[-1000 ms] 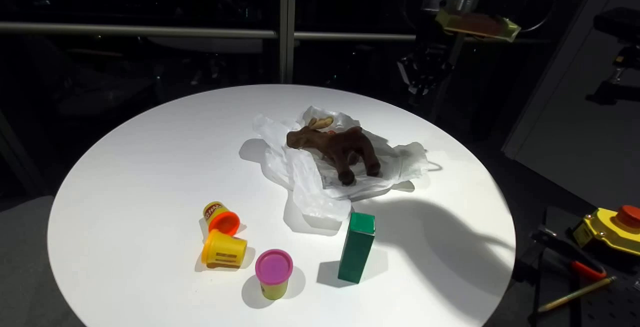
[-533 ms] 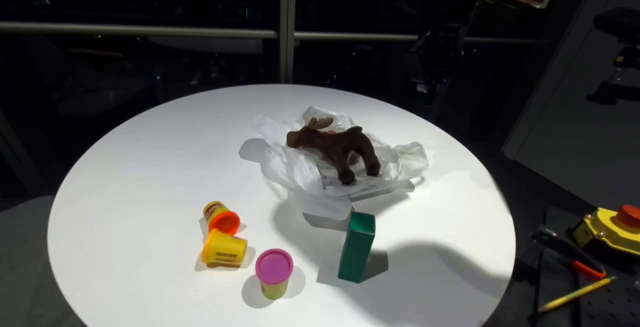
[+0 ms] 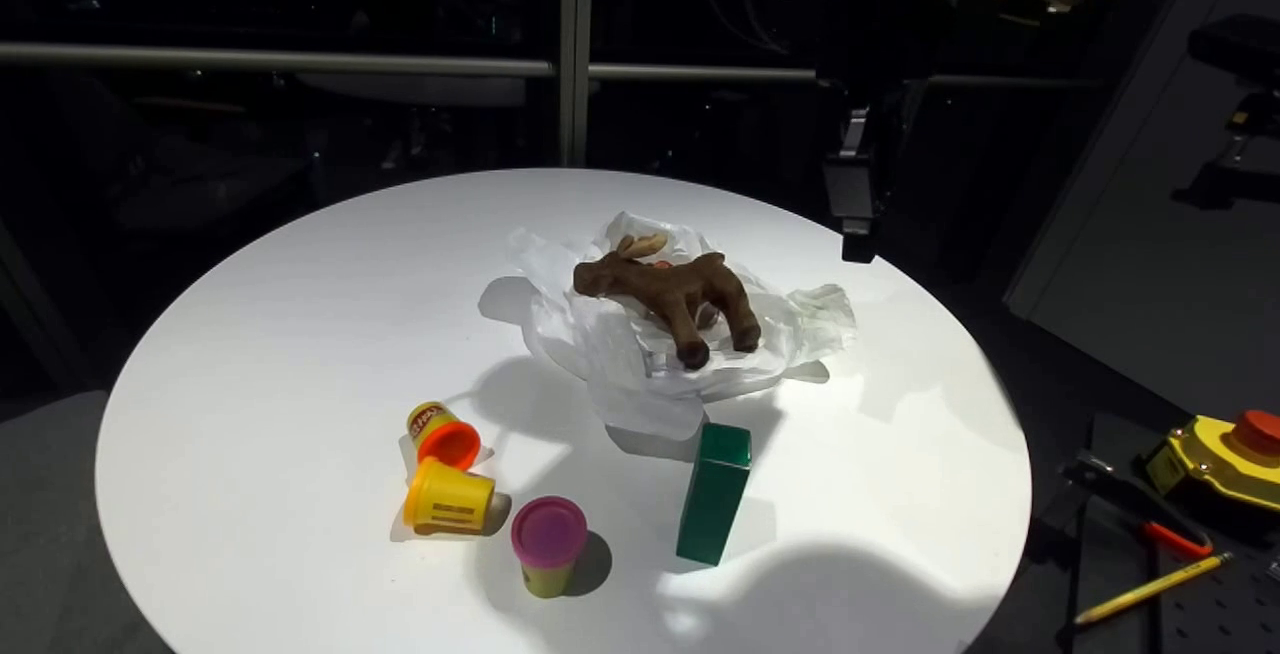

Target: Put the objects inside the plastic

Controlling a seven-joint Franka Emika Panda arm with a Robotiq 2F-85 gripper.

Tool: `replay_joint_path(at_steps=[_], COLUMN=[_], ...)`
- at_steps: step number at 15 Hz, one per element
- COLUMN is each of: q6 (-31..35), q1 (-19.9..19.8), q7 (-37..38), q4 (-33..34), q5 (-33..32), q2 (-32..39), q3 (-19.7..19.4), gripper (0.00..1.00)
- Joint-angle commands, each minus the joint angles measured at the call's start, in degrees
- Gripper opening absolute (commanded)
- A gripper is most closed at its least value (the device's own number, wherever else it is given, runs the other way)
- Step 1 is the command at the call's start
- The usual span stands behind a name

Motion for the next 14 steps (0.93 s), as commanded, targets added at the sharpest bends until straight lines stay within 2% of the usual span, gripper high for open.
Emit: replay_joint_path(at_steps=[1,3,4,8,11,14], q6=[2.3,3.6,4.2,6.8,7.0,9.2], q1=[0.5,0.4,0.1,-2.3,-5.3,-7.9], q7=[-5.6,-7.3,-8.0,-8.2,-7.7,-9.5], q4=[-2.0,-3.1,-3.5,-5.7,-7.7,-10.1], q5=[-2.8,-4.0,-4.1,-5.8,-10.8,-14.6], q2=[-0.8,-1.3,-1.8,-3.8,-4.5,-4.2], q3=[0.4,0.2,-0.1,-2.7,-5.6,-8.3], gripper=[0.34,0.37,0.44,0.74,0.96,1.0])
